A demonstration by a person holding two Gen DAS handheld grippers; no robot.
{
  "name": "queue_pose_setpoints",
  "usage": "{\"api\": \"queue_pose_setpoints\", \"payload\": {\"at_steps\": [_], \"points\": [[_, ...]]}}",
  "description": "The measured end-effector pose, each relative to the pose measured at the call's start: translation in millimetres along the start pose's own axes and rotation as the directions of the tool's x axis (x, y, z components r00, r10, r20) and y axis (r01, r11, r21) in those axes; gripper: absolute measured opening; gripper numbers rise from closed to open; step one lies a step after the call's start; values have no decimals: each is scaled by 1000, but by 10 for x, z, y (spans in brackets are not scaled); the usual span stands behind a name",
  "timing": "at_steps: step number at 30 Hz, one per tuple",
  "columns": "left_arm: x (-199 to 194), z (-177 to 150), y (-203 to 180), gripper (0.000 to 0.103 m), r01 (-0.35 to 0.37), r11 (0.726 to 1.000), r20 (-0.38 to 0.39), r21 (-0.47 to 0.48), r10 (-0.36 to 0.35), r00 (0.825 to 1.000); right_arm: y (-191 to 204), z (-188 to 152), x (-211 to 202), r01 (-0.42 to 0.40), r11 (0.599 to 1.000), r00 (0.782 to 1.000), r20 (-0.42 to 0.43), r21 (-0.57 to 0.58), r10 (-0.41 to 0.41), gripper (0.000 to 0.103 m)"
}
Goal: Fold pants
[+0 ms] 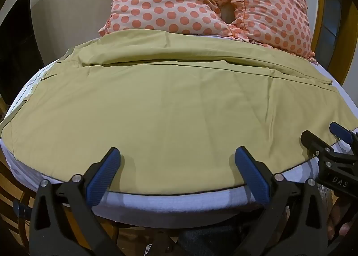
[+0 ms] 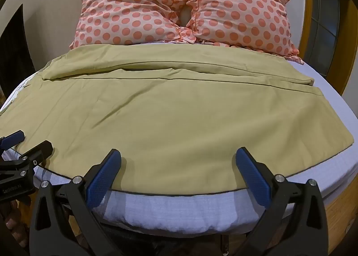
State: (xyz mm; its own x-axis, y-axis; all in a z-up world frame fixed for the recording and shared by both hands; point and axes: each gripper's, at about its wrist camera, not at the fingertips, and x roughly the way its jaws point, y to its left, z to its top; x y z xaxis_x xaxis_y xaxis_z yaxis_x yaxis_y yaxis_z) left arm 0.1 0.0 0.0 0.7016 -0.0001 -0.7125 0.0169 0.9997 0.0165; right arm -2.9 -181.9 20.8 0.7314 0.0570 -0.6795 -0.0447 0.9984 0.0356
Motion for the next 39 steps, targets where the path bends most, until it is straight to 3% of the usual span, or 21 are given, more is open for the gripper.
{"api": "queue_pose_setpoints", "payload": {"at_steps": [39], "points": [[-4,0,-1,101,-2,1000,12,1,2,1000,6,-14,-6,1,1000,1000,6,0,-1,102]]}}
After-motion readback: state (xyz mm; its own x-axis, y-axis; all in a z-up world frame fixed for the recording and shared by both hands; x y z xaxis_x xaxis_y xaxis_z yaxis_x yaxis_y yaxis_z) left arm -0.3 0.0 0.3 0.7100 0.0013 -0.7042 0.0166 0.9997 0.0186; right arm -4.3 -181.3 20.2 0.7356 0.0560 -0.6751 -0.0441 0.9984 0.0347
